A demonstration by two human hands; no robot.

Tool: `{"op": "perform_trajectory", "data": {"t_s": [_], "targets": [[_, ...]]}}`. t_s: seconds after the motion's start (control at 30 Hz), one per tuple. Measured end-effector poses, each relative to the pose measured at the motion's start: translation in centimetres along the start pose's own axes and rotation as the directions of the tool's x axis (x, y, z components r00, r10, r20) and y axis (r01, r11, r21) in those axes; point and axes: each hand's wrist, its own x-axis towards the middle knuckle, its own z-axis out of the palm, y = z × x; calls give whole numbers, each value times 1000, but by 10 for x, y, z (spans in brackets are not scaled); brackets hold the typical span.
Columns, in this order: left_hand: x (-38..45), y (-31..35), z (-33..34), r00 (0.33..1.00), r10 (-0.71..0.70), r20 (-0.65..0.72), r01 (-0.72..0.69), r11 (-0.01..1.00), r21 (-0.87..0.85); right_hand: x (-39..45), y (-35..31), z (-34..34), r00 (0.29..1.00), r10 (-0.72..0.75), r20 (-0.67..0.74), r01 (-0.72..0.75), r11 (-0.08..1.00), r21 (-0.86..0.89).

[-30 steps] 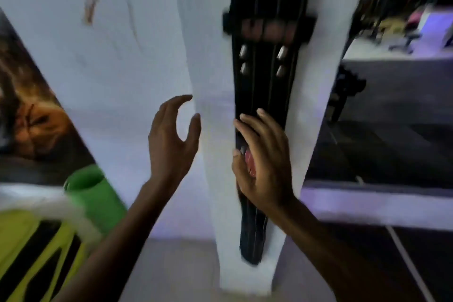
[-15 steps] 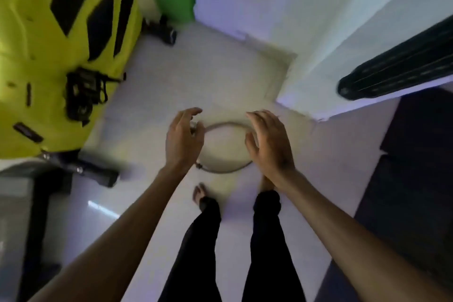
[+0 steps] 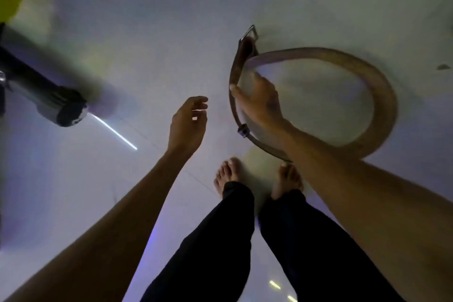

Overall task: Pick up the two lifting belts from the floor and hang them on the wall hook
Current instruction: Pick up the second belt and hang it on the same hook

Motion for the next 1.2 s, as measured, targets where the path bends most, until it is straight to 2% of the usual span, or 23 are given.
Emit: {"op": "perform_trajectory", "data": {"t_s": [0.1, 0.2, 0.3, 0.4, 0.47, 0.57, 0.7, 0.8, 0.9, 0.97, 1.1, 1.2], "targets": [[15, -32, 10, 1000, -11, -11, 11, 999, -41, 31, -3, 37, 993, 118, -21, -113, 979, 171], [7, -37, 8, 999, -38, 14, 39, 997, -71, 37, -8, 35, 979, 198, -44, -188, 967, 171], [-20, -8, -7, 1000, -26, 4, 26, 997, -77, 6, -18, -7, 988, 151, 17, -152, 971, 187], [-56, 49, -27, 1000, -6, -11, 4, 989, -146, -50, -32, -71, 996, 57, 66, -71, 971, 229], [-89, 99, -42, 999, 33, 31, -26, 979, -205, -103, -44, -122, 997, 49, 60, -64, 961, 268], [-148, 187, -73, 981, 143, 133, -99, 951, -293, -184, -64, -200, 999, 51, -2, -47, 947, 317], [-243, 314, -126, 925, 313, 216, -241, 922, -304, -295, -95, -308, 982, 121, -144, -52, 911, 409], [-312, 393, -152, 823, 488, 292, -422, 868, -262, -378, -117, -380, 971, 76, -225, 39, 884, 466], [-376, 449, -168, 711, 633, 308, -555, 773, -307, -449, -139, -428, 956, -53, -289, 200, 838, 508], [-420, 479, -184, 625, 727, 284, -640, 686, -347, -490, -153, -456, 917, -114, -382, 302, 824, 479], [-511, 531, -223, 404, 890, 213, -801, 456, -388, -574, -181, -508, 835, -153, -528, 407, 819, 405], [-581, 563, -250, 283, 943, 174, -847, 331, -415, -637, -195, -537, 777, -160, -608, 467, 795, 387]]}}
